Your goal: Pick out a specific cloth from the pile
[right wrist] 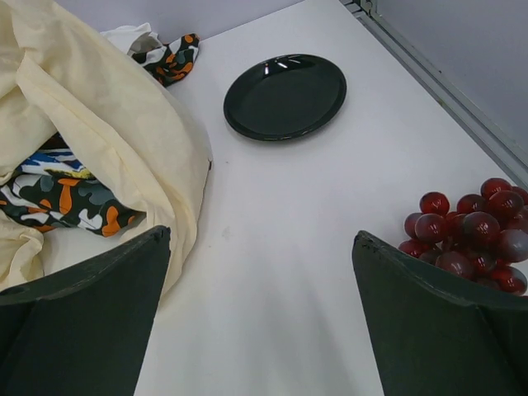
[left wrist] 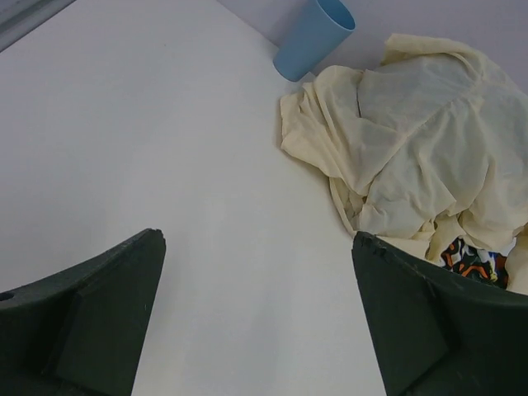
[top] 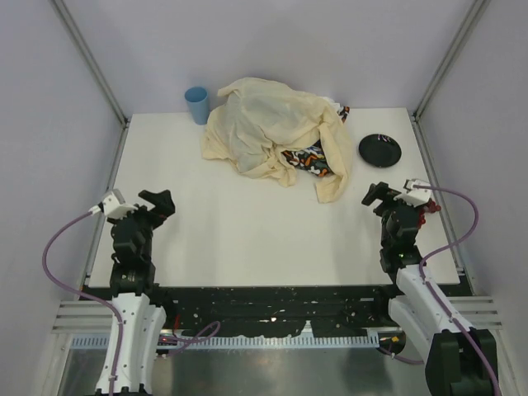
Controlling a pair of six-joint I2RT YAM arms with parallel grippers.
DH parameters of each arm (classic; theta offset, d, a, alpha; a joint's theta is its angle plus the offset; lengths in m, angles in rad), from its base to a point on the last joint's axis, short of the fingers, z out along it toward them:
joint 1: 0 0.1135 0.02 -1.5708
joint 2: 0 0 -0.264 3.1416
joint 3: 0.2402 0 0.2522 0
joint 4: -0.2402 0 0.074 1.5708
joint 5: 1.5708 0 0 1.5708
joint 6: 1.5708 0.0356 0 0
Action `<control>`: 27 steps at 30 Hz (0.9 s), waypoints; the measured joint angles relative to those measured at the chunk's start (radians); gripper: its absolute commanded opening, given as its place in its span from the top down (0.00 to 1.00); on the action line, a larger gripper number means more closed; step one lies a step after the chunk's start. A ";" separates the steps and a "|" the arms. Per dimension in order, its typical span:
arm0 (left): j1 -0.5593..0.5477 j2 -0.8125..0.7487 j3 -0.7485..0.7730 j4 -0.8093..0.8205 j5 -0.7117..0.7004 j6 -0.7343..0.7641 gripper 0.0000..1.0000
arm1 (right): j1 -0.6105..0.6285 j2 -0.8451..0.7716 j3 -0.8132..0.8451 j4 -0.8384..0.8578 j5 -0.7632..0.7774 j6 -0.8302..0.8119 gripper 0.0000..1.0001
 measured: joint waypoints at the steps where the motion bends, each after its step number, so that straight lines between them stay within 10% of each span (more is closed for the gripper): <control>1: 0.000 0.005 0.000 -0.001 0.003 -0.001 0.00 | 0.000 0.008 0.007 -0.005 0.001 0.004 0.05; 12: 0.000 0.080 0.017 -0.050 0.074 -0.030 0.00 | 0.002 0.149 0.154 -0.054 -0.272 0.007 0.05; 27: -0.013 0.331 0.020 -0.013 0.161 -0.105 0.00 | 0.607 1.119 1.271 -0.384 -0.320 -0.745 0.05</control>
